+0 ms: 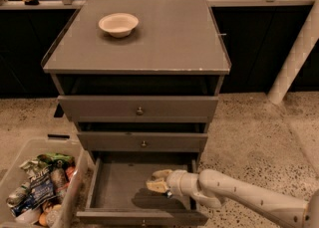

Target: Place redbull can into bottom drawer

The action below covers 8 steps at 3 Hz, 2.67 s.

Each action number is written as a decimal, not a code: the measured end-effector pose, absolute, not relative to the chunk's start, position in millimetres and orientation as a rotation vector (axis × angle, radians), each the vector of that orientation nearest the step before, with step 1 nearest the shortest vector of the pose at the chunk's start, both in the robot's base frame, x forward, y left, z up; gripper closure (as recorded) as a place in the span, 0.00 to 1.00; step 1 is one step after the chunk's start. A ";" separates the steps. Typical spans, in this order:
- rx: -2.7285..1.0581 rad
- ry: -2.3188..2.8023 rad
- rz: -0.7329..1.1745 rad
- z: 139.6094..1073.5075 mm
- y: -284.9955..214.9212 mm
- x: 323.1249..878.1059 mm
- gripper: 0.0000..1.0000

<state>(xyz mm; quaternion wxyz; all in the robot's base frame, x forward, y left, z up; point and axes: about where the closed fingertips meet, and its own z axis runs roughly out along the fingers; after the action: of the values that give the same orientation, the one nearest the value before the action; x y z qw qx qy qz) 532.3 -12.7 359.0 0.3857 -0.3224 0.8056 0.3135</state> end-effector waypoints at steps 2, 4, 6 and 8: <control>-0.767 2.029 0.837 314.5 -12.5 619.0 1.00; -0.625 2.126 0.925 225.4 -21.7 610.7 1.00; -0.622 2.126 0.924 224.4 -22.0 611.2 0.82; -0.622 2.126 0.924 224.3 -22.0 611.2 0.36</control>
Offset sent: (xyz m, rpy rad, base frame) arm 0.1162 -0.0039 -0.0728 0.0589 0.0261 -0.0408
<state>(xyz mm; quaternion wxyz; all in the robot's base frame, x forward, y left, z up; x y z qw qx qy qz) 611.2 -22.0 224.3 0.3622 -0.2417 0.8257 0.3587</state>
